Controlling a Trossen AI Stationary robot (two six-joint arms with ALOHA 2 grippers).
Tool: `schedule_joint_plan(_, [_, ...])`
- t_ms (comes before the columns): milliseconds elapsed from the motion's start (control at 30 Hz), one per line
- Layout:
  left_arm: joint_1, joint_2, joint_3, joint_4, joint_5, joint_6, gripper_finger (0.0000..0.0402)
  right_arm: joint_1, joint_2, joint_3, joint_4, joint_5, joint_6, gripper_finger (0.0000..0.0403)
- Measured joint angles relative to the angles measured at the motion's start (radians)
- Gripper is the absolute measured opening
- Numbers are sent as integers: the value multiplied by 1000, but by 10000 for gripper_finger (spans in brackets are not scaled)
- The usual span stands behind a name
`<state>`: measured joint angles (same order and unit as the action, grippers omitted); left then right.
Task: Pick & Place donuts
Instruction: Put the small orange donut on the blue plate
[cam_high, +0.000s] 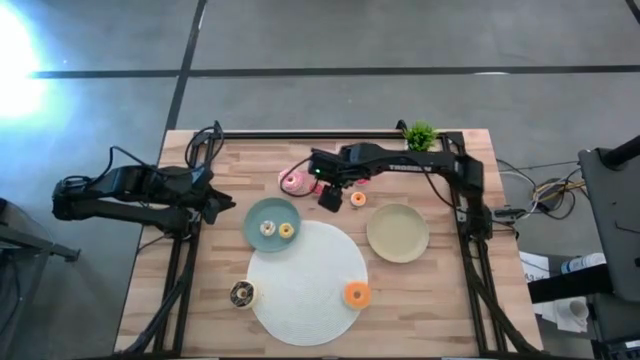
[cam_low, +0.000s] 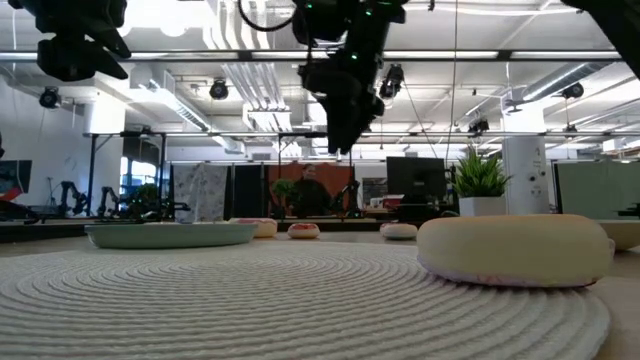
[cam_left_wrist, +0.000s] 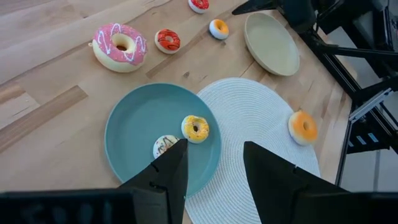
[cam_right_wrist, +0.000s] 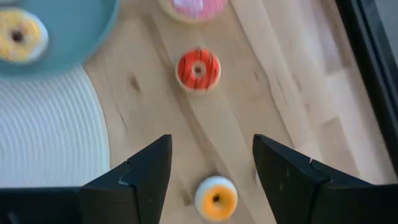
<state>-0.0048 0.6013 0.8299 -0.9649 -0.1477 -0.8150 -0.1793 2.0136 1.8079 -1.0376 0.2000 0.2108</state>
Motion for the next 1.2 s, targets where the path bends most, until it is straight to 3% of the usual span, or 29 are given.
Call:
schedule_joint_plan(267, [0, 3, 0, 0, 0, 0, 129, -27, -163, -330, 69, -76, 134, 216])
schedule_joint_plan(500, [0, 5, 0, 3, 0, 0, 129, -25, -194, -512, 136, -88, 113, 216])
schedule_joint_plan(700, [0, 5, 0, 3, 0, 0, 129, -20, -194, -563, 192, -81, 59, 214])
schedule_joint_plan(1200, [0, 5, 0, 3, 0, 0, 129, -33, -194, -512, 227, -69, -31, 207])
